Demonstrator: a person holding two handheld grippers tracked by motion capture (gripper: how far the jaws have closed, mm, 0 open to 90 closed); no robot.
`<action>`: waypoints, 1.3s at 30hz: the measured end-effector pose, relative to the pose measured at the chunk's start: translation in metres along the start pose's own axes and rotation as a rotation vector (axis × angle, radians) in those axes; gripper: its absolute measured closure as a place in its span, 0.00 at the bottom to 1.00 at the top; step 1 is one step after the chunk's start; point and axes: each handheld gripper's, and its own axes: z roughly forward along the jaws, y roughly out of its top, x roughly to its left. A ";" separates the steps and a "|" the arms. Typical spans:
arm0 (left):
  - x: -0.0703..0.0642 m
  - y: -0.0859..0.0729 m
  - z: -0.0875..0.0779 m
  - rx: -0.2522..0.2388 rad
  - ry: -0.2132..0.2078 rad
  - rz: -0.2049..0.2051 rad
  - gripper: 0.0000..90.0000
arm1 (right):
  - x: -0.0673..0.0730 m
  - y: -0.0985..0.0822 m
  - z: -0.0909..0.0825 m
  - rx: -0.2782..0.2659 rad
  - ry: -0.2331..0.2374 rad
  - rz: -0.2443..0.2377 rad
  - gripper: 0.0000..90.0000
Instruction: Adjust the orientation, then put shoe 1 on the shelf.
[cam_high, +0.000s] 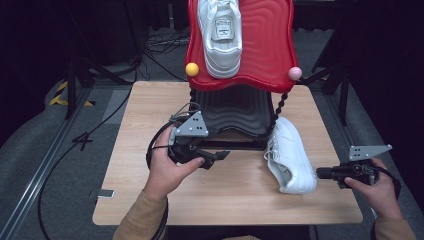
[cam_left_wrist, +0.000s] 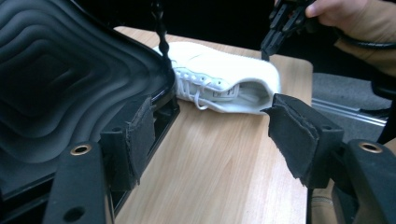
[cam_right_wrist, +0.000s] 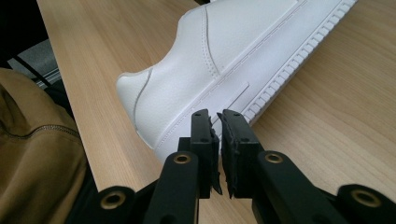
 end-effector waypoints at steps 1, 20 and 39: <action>0.000 0.000 0.000 0.000 0.000 0.000 0.36 | 0.000 0.000 0.000 0.000 0.000 0.000 0.93; 0.001 -0.016 0.006 0.080 0.050 -0.004 0.34 | 0.020 0.021 0.003 0.020 -0.034 -0.037 0.96; 0.004 -0.025 0.006 0.120 0.095 -0.032 0.34 | 0.020 0.025 0.025 0.101 -0.094 -0.019 0.99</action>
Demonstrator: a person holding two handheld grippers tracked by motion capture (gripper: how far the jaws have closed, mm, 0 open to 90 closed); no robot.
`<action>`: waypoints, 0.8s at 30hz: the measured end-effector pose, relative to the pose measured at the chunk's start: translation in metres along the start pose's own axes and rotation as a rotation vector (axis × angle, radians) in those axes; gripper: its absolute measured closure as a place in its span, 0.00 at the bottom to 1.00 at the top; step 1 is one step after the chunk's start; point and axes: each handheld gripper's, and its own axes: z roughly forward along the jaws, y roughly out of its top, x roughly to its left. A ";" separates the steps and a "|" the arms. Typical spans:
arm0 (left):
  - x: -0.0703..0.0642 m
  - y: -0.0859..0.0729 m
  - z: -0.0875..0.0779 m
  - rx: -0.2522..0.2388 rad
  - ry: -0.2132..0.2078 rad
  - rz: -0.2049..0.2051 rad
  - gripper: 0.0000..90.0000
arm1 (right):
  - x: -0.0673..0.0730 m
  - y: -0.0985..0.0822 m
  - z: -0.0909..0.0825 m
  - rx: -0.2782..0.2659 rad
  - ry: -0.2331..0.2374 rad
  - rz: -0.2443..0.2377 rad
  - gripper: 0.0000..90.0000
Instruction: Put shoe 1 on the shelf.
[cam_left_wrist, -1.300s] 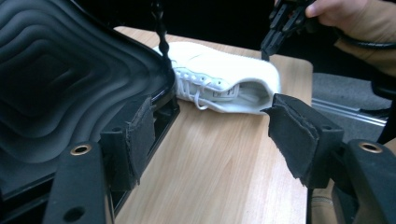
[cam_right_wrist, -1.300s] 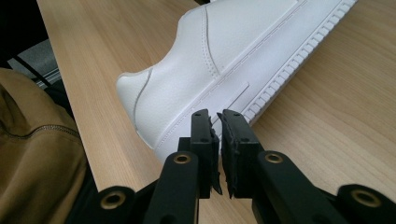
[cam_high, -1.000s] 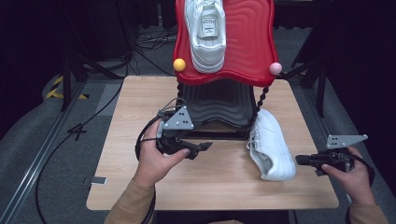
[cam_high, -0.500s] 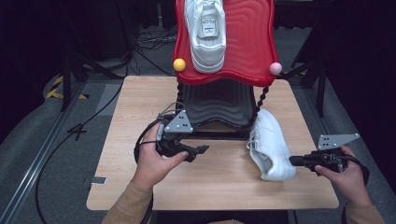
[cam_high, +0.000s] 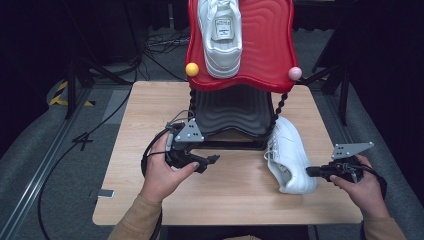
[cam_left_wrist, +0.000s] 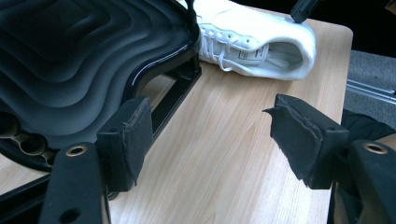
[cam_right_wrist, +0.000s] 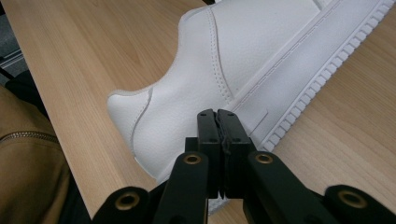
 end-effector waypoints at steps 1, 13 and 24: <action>0.000 0.000 0.000 0.000 0.000 0.000 0.34 | 0.000 0.000 0.000 0.000 0.000 0.000 0.99; 0.003 -0.002 -0.001 0.006 0.001 -0.015 0.33 | -0.002 -0.002 -0.002 0.008 -0.015 -0.001 1.00; 0.004 -0.002 0.000 0.005 -0.001 -0.014 0.33 | -0.020 -0.018 -0.033 0.008 -0.227 0.083 1.00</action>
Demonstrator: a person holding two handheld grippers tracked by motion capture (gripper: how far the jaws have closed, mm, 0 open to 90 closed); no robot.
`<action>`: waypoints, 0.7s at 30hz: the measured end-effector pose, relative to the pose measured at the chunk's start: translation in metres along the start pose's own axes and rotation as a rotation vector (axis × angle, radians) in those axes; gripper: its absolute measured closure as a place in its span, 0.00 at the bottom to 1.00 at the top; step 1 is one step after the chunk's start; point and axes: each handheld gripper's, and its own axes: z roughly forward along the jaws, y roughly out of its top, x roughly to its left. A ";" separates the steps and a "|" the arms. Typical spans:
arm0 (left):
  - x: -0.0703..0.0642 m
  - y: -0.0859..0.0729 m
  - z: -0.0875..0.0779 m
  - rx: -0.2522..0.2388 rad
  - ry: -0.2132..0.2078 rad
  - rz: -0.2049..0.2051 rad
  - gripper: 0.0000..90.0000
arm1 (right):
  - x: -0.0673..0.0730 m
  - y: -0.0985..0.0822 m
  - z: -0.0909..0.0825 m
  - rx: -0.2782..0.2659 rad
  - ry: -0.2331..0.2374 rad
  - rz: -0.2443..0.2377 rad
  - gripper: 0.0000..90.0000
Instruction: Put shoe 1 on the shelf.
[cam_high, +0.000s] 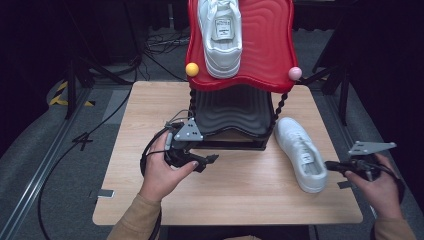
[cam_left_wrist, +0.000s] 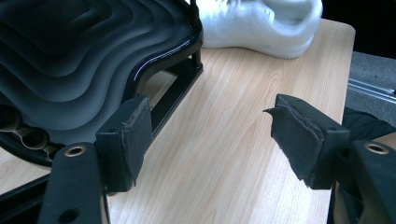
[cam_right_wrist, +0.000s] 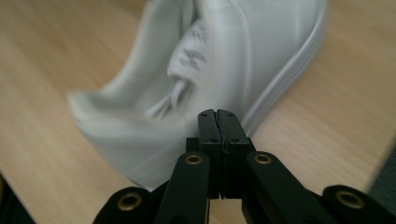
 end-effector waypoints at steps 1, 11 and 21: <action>0.001 0.000 0.000 0.005 -0.001 0.002 0.33 | -0.004 -0.001 -0.012 -0.048 -0.023 0.023 1.00; 0.001 0.000 0.000 0.009 0.001 -0.001 0.33 | -0.005 -0.002 -0.036 -0.109 -0.020 0.018 1.00; 0.001 -0.003 -0.001 0.010 0.005 -0.020 0.32 | 0.008 0.009 -0.032 -0.053 0.071 -0.083 0.77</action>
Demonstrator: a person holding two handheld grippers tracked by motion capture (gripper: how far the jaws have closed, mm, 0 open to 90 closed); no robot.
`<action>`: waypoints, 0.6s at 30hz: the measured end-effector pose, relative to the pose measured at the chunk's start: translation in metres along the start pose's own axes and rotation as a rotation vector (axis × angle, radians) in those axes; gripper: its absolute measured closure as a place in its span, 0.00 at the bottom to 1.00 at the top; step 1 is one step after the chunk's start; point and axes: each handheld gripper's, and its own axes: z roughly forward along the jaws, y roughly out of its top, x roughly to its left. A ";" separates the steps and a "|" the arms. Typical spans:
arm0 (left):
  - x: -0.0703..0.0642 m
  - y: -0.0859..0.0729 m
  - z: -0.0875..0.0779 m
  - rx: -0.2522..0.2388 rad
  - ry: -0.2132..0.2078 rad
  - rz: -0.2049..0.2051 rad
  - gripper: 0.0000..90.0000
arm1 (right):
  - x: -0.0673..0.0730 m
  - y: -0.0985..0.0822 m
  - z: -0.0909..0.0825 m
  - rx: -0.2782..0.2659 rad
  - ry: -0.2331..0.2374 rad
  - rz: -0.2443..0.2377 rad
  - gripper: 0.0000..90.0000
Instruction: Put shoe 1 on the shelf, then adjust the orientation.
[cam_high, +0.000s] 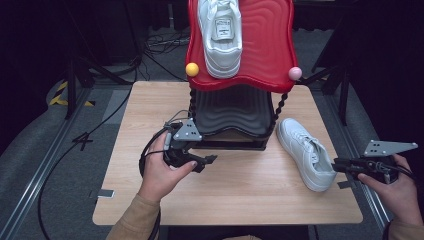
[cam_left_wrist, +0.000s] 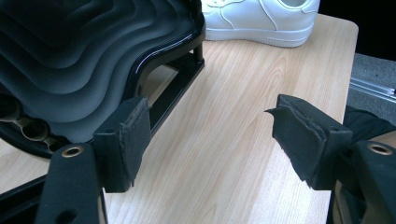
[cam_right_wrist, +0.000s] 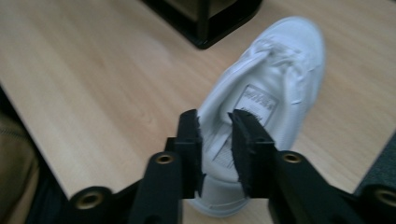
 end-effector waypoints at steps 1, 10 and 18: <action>0.000 0.000 0.000 0.000 0.000 0.000 0.32 | 0.002 0.001 0.003 0.029 0.018 -0.023 0.73; 0.000 -0.001 -0.002 0.004 -0.001 -0.002 0.32 | 0.012 0.004 0.032 0.168 0.054 -0.158 0.70; 0.001 -0.004 -0.004 0.005 0.003 -0.014 0.32 | 0.011 0.005 0.038 0.196 0.047 -0.167 0.75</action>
